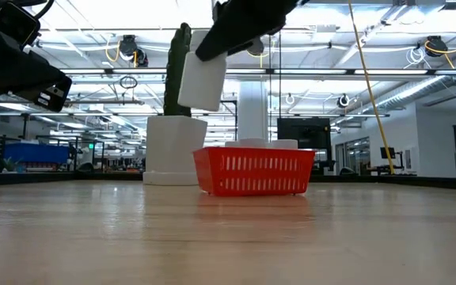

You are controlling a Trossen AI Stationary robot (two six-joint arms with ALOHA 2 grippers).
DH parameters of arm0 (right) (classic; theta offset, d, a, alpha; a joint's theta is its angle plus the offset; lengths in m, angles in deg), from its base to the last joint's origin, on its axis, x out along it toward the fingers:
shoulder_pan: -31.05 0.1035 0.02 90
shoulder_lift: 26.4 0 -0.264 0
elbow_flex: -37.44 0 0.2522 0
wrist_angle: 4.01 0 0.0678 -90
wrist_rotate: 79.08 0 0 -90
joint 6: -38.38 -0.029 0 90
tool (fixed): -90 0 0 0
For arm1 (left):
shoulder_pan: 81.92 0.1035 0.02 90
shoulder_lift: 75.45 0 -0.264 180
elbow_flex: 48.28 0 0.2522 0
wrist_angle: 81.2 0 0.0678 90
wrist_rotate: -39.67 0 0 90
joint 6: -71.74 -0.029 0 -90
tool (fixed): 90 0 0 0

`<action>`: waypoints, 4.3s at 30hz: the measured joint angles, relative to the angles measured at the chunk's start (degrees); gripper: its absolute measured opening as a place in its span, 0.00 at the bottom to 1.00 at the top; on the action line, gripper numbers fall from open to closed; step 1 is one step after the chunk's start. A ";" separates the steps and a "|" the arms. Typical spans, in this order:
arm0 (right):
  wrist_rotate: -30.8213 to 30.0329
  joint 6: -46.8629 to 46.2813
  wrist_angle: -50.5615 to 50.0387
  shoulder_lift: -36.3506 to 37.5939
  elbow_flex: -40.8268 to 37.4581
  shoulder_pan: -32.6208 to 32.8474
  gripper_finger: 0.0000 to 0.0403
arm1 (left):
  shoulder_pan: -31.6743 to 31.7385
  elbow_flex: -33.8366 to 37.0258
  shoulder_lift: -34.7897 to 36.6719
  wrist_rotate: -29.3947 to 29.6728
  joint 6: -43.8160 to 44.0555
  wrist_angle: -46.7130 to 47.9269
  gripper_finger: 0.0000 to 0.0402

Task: Pick and place pill bottles into a basket
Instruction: Put the white medicine bottle into the red bin, then return to Home Position

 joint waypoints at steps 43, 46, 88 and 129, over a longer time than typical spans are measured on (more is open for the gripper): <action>8.58 -1.24 2.50 0.73 -7.98 -14.68 0.42 | 0.00 0.00 -0.02 -0.09 0.27 0.11 0.09; 9.61 -1.24 2.35 0.73 -7.97 -14.62 0.42 | -0.02 0.00 0.00 -0.07 0.26 0.11 0.09; 10.97 -2.35 7.78 0.88 -12.39 -15.73 0.61 | -0.02 0.00 -0.01 -0.09 0.31 0.09 0.09; -2.47 -10.42 30.96 70.47 -64.79 5.01 0.00 | 11.36 0.00 9.50 -7.32 -0.56 5.72 0.03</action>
